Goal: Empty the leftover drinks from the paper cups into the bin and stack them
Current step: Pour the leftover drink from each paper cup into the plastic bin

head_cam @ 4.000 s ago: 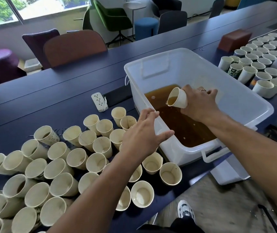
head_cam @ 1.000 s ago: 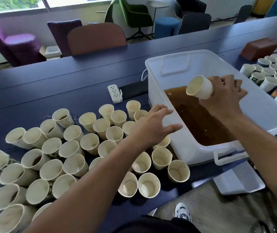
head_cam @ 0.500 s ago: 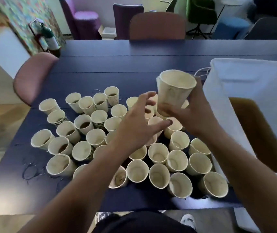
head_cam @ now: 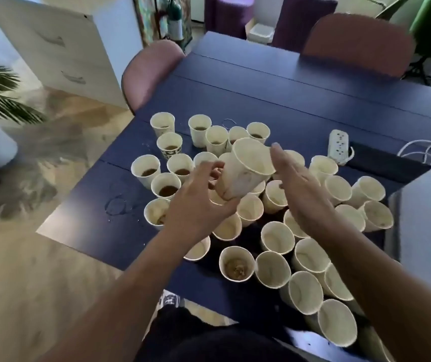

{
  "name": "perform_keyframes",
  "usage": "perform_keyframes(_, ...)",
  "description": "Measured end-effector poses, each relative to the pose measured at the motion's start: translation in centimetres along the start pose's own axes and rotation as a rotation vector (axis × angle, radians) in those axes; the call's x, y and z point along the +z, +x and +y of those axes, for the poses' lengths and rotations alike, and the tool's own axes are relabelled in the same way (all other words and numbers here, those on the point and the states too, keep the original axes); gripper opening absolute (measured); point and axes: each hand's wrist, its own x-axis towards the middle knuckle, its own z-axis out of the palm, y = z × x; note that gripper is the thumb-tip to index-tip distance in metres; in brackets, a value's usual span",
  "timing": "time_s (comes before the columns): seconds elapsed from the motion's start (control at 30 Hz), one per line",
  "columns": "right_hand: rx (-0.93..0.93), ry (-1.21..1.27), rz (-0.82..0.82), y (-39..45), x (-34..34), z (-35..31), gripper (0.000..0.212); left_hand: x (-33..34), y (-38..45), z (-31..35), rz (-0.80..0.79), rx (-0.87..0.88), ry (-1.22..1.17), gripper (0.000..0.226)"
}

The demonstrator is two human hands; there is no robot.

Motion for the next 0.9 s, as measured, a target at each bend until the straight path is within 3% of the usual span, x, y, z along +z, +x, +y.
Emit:
perform_keyframes(0.1,0.009,-0.103,0.028,1.9,1.9,-0.4,0.022,-1.5,0.2,-2.3,0.050,0.006,0.042,0.060)
perform_keyframes(0.3,-0.058,-0.227,0.085,5.7,6.1,-0.7,0.032,-4.7,0.5,-6.7,0.041,-0.045,0.054,0.069)
perform_keyframes(0.47,-0.076,-0.224,0.074,8.6,8.8,-1.5,0.038,-8.1,0.4,-11.2,0.098,-0.300,0.134,0.029)
perform_keyframes(0.6,-0.109,-0.255,0.071,10.3,10.9,-1.3,0.038,-8.3,-0.1,-14.6,0.060,-0.509,0.184,0.027)
perform_keyframes(0.77,-0.125,-0.360,-0.060,10.6,13.2,-0.6,0.024,-8.4,-0.1,-17.1,0.157,-0.585,0.126,0.022)
perform_keyframes(0.9,-0.206,-0.612,-0.197,11.2,16.6,0.1,0.019,-10.1,0.6,-19.2,0.262,-0.638,-0.012,0.019)
